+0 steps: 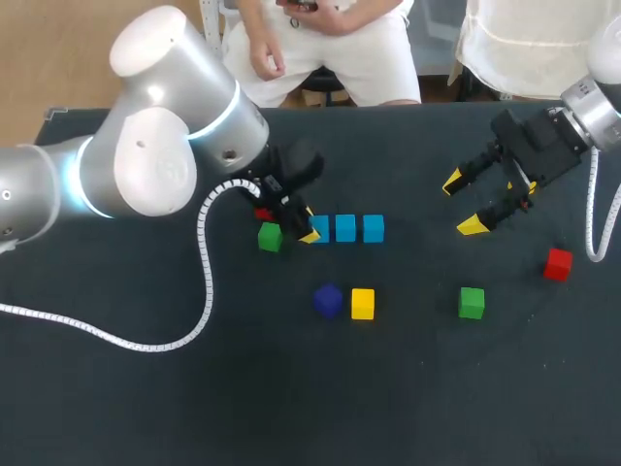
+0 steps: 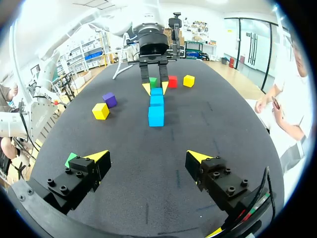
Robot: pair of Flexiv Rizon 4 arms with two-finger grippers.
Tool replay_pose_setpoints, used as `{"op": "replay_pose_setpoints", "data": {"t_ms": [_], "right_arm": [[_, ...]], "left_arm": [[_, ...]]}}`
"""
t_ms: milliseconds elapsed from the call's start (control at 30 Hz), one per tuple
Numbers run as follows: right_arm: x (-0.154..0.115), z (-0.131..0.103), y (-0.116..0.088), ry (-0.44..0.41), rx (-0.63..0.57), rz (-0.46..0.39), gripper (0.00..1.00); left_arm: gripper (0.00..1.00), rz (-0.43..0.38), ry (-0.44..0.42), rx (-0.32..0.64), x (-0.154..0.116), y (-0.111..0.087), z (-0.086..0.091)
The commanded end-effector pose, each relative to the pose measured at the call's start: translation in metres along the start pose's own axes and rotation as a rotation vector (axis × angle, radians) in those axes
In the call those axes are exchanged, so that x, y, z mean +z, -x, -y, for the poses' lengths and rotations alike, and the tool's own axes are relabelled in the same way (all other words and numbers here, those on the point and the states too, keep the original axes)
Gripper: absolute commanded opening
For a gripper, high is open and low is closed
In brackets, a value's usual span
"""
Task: Place the blue cubes, place green cubes on the blue cubes, place the yellow cubes on the green cubes, then place the red cubes on the yellow cubes, and place purple cube on the red cubes.
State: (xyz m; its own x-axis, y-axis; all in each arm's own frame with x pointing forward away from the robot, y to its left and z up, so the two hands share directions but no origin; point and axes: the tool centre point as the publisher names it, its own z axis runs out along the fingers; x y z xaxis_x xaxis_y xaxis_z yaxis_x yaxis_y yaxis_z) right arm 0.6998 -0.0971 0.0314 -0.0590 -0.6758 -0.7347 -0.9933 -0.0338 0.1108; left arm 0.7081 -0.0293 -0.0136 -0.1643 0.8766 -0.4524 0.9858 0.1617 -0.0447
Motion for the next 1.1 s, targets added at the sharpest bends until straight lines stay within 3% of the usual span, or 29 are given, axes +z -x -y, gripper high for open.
{"op": "replay_pose_setpoints", "data": {"t_ms": [33, 733, 800, 900, 933, 967, 1033, 1100], "right_arm": [[0.0, -0.0001, 0.0, -0.001, -0.001, 0.001, 1.0], [0.0, -0.0001, 0.0, -0.001, -0.001, 0.001, 1.0], [0.0, -0.0001, 0.0, -0.001, -0.001, 0.001, 1.0], [0.0, -0.0001, 0.0, -0.001, -0.001, 0.001, 1.0], [0.0, -0.0001, 0.0, -0.001, -0.001, 0.001, 1.0], [0.0, -0.0001, 0.0, -0.001, -0.001, 0.001, 1.0], [0.0, -0.0001, 0.0, -0.001, -0.001, 0.001, 1.0], [0.0, -0.0001, 0.0, -0.001, -0.001, 0.001, 1.0]], "left_arm": [[0.0, 0.001, -0.004, 0.002, 0.0016, -0.0014, -0.0026], [0.0, -0.003, -0.015, 0.009, 0.0029, -0.0016, -0.0045], [0.27, -0.003, -0.015, 0.009, 0.003, -0.0014, -0.0046], [0.5, 0.0, -0.015, 0.006, 0.003, -0.0014, -0.0045], [0.72, 0.001, -0.015, 0.004, 0.0029, -0.0014, -0.0045], [0.84, 0.003, -0.015, 0.003, 0.0026, -0.0016, -0.0043], [0.98, 0.004, -0.015, 0.001, 0.0021, -0.0019, -0.0039], [1.0, 0.007, -0.014, -0.002, 0.0015, -0.0022, -0.0035]]}}
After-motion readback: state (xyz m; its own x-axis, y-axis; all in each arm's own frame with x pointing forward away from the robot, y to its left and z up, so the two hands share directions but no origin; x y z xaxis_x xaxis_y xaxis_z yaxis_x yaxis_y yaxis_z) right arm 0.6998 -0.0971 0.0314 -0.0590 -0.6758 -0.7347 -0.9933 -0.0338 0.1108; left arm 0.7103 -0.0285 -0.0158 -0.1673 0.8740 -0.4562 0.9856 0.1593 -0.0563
